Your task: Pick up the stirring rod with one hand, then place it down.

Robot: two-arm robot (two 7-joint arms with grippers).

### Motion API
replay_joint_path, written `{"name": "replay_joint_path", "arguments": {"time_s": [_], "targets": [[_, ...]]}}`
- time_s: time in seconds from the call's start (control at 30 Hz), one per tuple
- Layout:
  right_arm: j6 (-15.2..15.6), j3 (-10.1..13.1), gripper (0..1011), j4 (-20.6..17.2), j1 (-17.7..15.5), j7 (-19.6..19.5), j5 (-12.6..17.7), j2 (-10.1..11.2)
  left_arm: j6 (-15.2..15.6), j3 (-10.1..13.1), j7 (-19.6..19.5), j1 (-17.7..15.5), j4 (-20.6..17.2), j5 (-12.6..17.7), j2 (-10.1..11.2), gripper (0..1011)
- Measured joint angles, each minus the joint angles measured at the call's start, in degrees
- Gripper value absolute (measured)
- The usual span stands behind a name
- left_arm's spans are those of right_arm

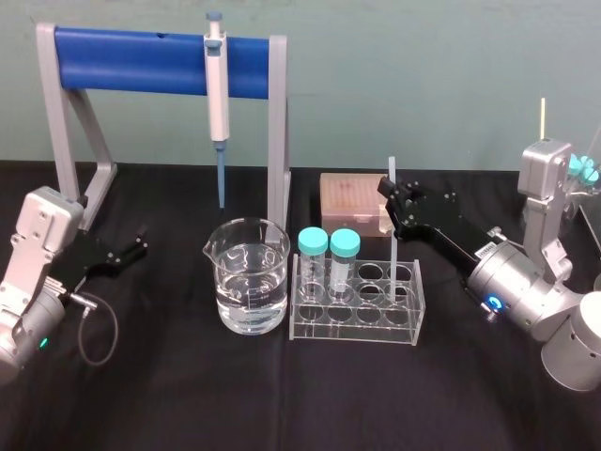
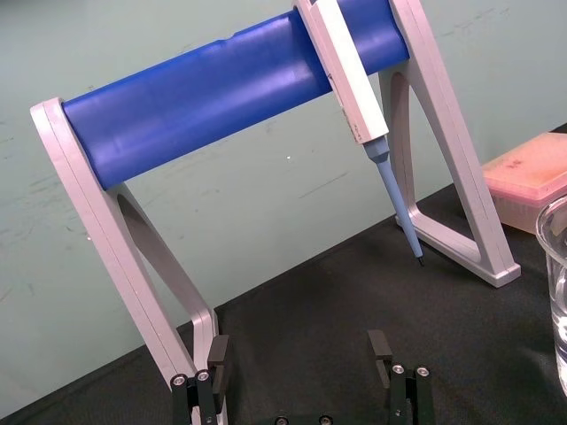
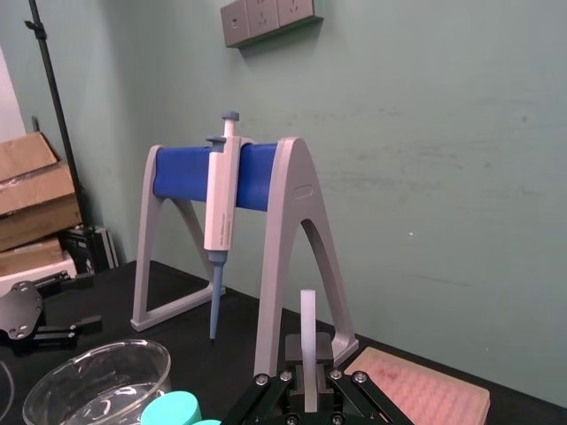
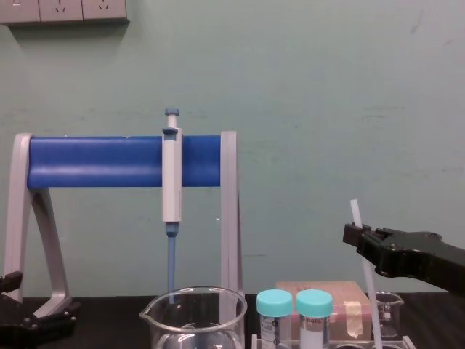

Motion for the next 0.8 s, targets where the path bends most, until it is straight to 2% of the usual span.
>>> {"name": "replay_joint_path", "arguments": {"time_s": [0.8], "targets": [[0.7, -0.1, 72, 0.1, -0.3, -1.2, -1.7, -0.1, 0.0, 0.0, 0.0, 0.0, 0.0, 0.0, 0.0, 1000]]}}
